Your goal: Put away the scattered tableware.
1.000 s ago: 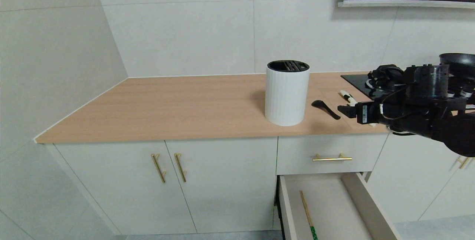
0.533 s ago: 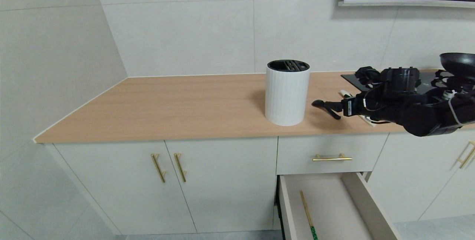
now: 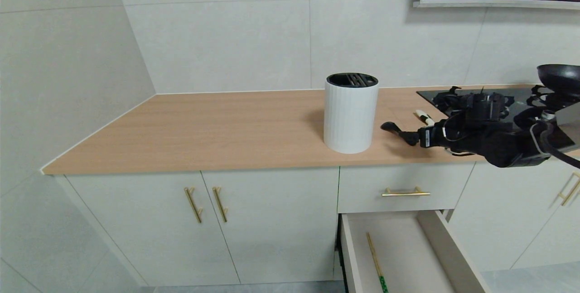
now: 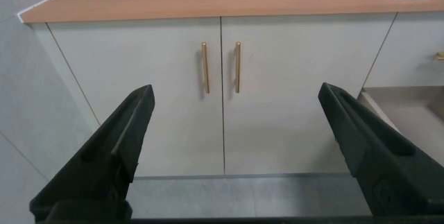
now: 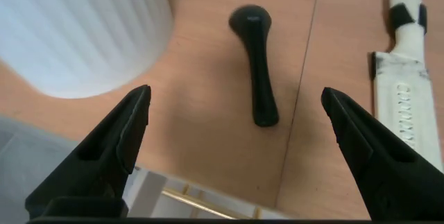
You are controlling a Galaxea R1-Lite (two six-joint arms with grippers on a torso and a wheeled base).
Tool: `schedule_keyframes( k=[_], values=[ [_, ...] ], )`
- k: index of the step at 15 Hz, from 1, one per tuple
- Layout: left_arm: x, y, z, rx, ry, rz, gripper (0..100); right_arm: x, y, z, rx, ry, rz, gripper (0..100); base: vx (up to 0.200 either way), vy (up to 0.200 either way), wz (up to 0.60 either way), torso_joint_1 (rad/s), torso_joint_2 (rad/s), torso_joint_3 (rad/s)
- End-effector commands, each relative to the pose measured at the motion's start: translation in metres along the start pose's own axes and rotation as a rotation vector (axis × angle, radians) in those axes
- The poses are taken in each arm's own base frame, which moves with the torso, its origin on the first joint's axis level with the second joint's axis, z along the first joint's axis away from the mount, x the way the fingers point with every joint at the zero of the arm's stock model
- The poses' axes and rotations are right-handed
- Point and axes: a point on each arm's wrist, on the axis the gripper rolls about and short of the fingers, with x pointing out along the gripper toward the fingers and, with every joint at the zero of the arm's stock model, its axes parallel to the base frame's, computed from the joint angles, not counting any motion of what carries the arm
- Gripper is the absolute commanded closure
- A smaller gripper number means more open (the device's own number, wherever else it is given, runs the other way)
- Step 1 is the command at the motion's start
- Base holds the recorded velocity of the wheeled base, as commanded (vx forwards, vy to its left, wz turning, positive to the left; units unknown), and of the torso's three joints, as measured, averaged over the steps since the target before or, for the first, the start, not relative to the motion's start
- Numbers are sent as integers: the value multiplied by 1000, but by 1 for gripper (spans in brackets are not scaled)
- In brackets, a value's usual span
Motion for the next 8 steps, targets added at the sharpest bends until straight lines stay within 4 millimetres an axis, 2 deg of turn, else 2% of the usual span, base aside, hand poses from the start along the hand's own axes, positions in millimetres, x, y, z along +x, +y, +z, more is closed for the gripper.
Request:
schedule_keyframes(
  k=[1,3,5,8],
  values=[
    [0,0,0,0,1,0,0,14,-3,-15,7,30,-1,0,0,0,0,0,0,0],
    [0,0,0,0,1,0,0,16,1,-15,9,54,-3,0,0,0,0,0,0,0],
    [0,0,0,0,1,0,0,23,6,-14,3,97,-106,0,0,0,0,0,0,0],
    [0,0,0,0,1,0,0,32,4,-22,4,108,-118,0,0,0,0,0,0,0]
  ],
)
